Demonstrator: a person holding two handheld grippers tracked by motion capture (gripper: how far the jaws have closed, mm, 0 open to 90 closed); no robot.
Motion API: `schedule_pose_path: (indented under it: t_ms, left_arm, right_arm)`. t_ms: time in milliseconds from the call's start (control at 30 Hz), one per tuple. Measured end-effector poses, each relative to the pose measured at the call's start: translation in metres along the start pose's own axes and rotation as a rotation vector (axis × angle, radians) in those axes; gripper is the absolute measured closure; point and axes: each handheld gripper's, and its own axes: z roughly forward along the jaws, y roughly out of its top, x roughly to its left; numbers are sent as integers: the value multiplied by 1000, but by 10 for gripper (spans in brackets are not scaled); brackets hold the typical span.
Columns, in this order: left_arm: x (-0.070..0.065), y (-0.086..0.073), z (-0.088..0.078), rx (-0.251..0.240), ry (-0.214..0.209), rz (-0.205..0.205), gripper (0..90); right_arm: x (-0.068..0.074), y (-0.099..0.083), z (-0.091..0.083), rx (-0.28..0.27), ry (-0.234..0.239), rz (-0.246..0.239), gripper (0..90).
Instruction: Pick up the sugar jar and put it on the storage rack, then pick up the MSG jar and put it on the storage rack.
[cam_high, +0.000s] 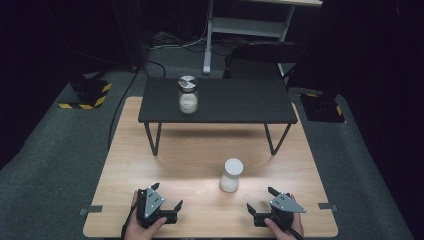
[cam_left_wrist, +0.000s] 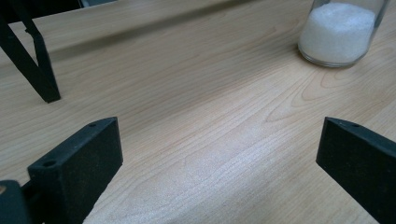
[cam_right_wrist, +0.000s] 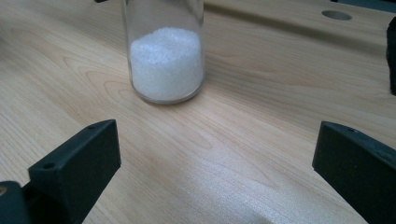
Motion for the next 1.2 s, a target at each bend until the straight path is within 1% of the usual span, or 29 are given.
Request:
schedule_pose_path:
  t_ms: [200, 333, 467, 567, 667, 700, 733, 767, 867, 933, 1067, 1200]
  left_arm:
    - [1, 0, 0, 0, -4, -7, 3]
    - [2, -2, -1, -8, -8, -13, 3]
    - [1, -2, -2, -7, -7, -23, 3]
    - [0, -1, -2, -3, -9, -12, 3]
    - [0, -2, -3, -6, -5, -20, 3]
    - [1, -2, -2, -4, -7, -26, 3]
    - [1, -2, -2, -4, -7, -26, 3]
    - [1, -1, -2, 1, -9, -25, 3]
    - [1, 0, -2, 5, -9, -22, 3]
    - [1, 0, -2, 3, -12, -16, 3]
    - [2, 0, -2, 3, -17, -18, 3]
    - [1, -1, -2, -1, -13, -14, 3]
  right_arm:
    - [-1, -1, -1, -5, 0, 10, 6]
    - [-1, -1, -1, -6, -2, 15, 6]
    - [-2, 0, 0, -2, 5, 9, 6]
    - [-2, 0, 0, 1, 8, 5, 5]
    - [-2, -1, 0, -3, 7, 6, 6]
    - [-1, -2, -1, -11, -3, 17, 5]
    - [-1, -2, -1, -11, -3, 17, 5]
    - [-1, -4, -2, -23, -6, 30, 5]
    - [0, -4, -3, -24, -10, 31, 5]
    - [2, -1, -6, -39, -19, 27, 5]
    - [4, 2, -8, -56, -11, 32, 4]
    - [8, 8, -9, -77, 0, 19, 4]
